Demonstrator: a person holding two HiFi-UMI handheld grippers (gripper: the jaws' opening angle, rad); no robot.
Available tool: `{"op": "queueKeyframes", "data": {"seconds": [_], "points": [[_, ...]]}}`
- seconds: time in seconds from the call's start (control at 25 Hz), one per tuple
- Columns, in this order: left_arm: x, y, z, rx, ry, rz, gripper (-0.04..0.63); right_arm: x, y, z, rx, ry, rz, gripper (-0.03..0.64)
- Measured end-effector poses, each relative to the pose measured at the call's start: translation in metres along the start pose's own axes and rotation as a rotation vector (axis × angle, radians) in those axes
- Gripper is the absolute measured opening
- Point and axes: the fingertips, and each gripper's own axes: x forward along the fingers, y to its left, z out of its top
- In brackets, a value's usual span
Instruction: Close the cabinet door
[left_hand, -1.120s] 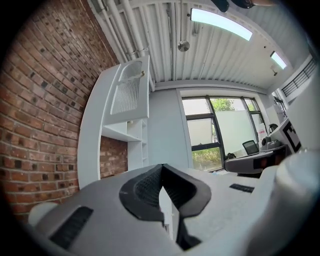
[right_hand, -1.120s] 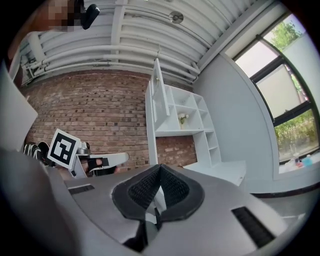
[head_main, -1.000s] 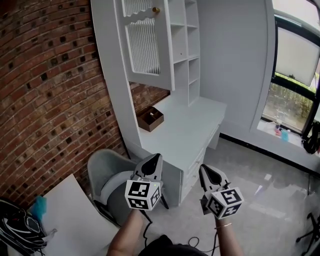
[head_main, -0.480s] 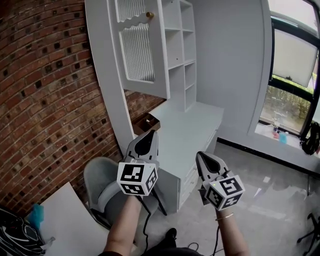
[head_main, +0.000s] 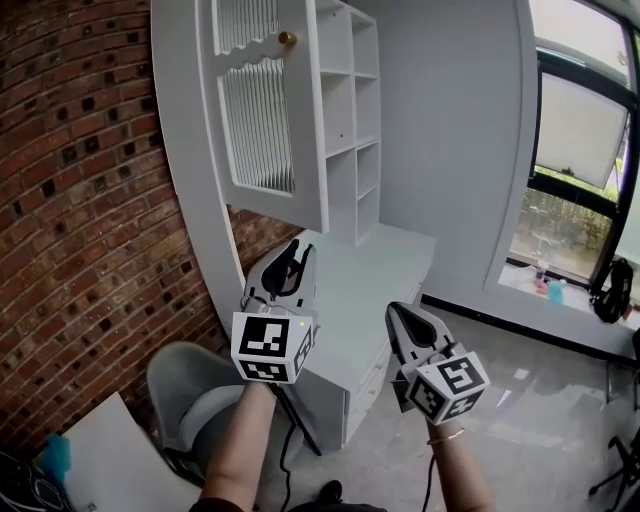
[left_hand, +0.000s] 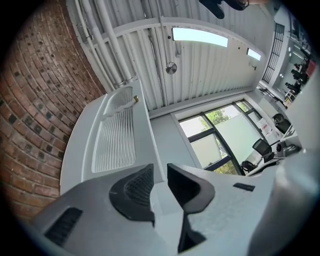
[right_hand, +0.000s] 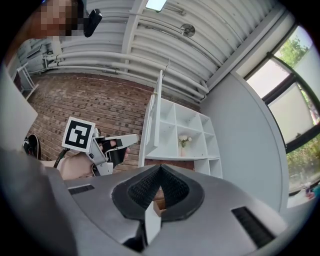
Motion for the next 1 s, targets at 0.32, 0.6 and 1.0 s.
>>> {"op": "queueKeyframes", "data": {"seconds": [0.32,0.6,1.0], "points": [[0.048,0.009,-0.01,0.001,-0.001,-0.005,0.169,0.034,-0.023,-0.005,-0.017,-0.002,-0.017,0.0],[0.071,0.009,-0.016,0.046,0.026,0.025,0.173,0.052,-0.035,-0.014,-0.03,0.01,-0.017,0.0],[0.094,0.004,-0.025,0.099,0.046,0.068,0.173,0.065,-0.042,-0.03,-0.016,0.042,-0.039,0.0]]}}
